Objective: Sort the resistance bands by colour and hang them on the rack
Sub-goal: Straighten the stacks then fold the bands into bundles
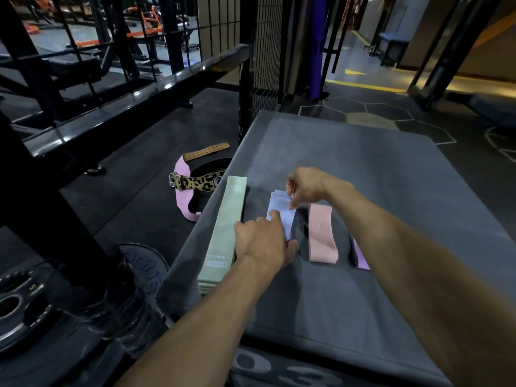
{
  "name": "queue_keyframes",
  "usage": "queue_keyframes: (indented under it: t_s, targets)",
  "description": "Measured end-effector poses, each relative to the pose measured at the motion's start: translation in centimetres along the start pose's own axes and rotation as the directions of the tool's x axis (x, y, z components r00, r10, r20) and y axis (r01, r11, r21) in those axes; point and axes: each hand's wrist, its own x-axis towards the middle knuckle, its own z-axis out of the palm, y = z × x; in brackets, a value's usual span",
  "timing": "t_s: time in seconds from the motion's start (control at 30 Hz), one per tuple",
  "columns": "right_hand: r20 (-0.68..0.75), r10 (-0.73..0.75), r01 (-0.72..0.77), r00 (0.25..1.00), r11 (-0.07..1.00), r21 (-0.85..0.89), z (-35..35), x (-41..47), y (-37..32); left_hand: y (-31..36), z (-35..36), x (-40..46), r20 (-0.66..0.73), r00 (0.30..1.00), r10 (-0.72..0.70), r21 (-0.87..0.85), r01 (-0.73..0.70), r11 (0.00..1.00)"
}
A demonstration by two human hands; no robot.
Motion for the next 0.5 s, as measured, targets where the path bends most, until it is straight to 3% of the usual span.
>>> queue_keyframes:
  t_s: [0.2, 0.5]
  targets:
    - [-0.093, -0.106, 0.102, 0.990, 0.994, -0.040, -0.6, 0.6, -0.8, 0.2, -0.5, -0.2, 0.002, 1.000, -0.010, 0.037, 0.010, 0.999]
    - [-0.132, -0.075, 0.062, 0.988, 0.993, -0.100, 1.7, 1.1, -0.9, 1.3, -0.7, 0.0, 0.078, 0.996, -0.052, 0.034, 0.050, 0.998]
